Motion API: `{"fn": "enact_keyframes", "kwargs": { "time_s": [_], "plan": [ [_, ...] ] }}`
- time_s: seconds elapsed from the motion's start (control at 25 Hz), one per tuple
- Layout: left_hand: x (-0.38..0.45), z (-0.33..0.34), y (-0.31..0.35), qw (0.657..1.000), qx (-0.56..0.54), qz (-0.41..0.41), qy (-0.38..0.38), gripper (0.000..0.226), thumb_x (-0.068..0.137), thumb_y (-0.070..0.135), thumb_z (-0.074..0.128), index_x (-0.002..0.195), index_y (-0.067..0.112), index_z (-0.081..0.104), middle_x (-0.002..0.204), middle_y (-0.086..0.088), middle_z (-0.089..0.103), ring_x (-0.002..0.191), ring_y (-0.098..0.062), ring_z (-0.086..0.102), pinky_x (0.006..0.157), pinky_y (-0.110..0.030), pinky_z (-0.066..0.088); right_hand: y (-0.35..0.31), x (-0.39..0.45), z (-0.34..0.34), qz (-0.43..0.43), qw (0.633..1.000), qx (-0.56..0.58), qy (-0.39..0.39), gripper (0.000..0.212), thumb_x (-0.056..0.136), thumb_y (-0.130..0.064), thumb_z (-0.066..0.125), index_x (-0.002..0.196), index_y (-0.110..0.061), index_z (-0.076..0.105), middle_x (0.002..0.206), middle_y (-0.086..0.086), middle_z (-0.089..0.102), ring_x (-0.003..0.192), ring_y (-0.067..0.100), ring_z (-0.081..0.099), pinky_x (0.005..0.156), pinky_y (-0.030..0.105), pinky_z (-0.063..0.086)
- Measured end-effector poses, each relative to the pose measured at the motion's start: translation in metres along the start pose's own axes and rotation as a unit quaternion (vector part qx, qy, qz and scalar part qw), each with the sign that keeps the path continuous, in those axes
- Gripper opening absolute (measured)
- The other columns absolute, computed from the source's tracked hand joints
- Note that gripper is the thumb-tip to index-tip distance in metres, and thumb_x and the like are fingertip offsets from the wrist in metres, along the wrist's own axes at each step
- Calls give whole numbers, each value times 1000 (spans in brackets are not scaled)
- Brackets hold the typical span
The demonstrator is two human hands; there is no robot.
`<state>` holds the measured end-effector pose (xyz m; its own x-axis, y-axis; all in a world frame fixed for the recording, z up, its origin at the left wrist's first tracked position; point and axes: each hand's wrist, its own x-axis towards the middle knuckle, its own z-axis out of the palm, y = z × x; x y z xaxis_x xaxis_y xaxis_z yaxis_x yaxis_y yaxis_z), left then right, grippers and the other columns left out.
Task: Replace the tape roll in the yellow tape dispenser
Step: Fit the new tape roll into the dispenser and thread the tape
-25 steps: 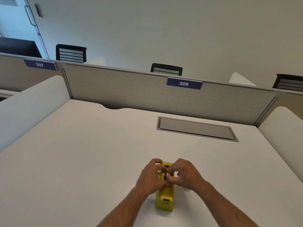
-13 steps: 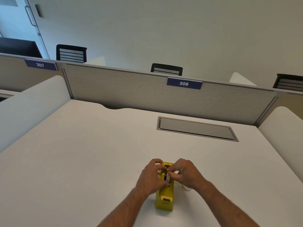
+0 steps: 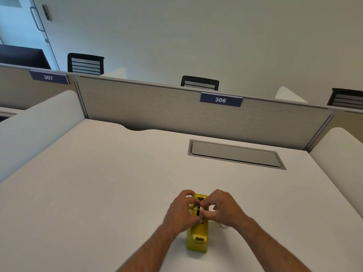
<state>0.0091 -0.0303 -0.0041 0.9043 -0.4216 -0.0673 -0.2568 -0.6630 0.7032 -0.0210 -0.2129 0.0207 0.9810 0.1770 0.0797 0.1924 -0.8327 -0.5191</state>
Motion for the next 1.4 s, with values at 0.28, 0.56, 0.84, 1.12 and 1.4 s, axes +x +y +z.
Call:
{"fn": "enact_keyframes", "kwargs": {
  "time_s": [0.28,0.56,0.84,1.12,1.4],
  "plan": [
    [0,1,-2,1000,-4,-2,0,60,65,46,87,119,33,66,143,15,40,113,-13,56,94,-30,54,-1,0,1,-3,1000,16,11,18,78,-39,72,93,-33,80,83,-13,76,87,9,59,70,34,56],
    [0,2,-3,1000,-3,-3,-1,61,63,47,87,118,34,65,142,15,41,113,-13,56,93,-31,54,-1,1,-2,5,1000,20,8,14,83,-33,74,96,-33,79,88,-12,77,87,9,61,75,34,55],
    [0,0,-1,1000,-1,1,1,60,63,46,87,118,35,65,142,15,41,112,-13,56,92,-31,55,-3,1,-7,37,999,19,-6,21,76,-38,76,95,-31,78,91,-15,70,92,9,59,76,35,57],
    [-1,-2,0,1000,0,17,2,59,67,49,83,121,31,66,143,11,41,115,-13,55,96,-31,54,-4,2,-4,1,997,-67,-36,43,70,-55,70,107,-32,73,102,-15,71,97,6,52,75,31,57],
    [-1,-2,1,1000,-6,17,1,56,69,48,83,119,29,67,143,11,42,114,-14,56,94,-32,54,-4,2,-2,-11,998,-58,-28,36,75,-52,64,104,-34,76,95,-16,73,93,6,53,73,31,56]
  ]
}}
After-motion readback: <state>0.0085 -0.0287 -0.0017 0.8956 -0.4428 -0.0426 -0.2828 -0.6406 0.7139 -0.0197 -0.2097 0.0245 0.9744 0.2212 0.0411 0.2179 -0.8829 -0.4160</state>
